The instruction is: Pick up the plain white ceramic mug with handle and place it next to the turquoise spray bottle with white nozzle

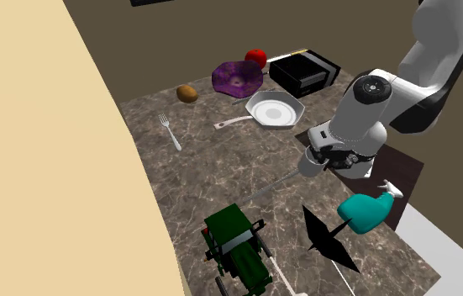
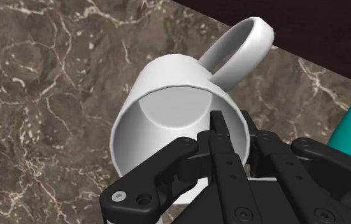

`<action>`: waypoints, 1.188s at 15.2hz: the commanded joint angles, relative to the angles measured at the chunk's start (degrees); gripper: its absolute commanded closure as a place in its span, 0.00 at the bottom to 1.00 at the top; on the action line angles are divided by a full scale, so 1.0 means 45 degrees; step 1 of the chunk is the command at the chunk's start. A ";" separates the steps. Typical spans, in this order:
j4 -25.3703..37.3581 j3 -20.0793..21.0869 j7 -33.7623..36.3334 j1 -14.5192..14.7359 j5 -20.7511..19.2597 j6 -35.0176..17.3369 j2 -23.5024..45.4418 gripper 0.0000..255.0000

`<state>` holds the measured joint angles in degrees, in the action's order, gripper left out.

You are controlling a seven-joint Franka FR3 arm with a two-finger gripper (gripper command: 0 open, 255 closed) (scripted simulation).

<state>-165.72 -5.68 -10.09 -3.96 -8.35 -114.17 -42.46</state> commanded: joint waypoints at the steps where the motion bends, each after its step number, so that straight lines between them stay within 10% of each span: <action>1: -0.0026 -0.0001 0.0000 0.0009 0.0017 0.0002 0.0013 0.00; 18: 0.1407 0.0181 -0.0038 0.0148 0.0262 0.1835 -0.0386 0.00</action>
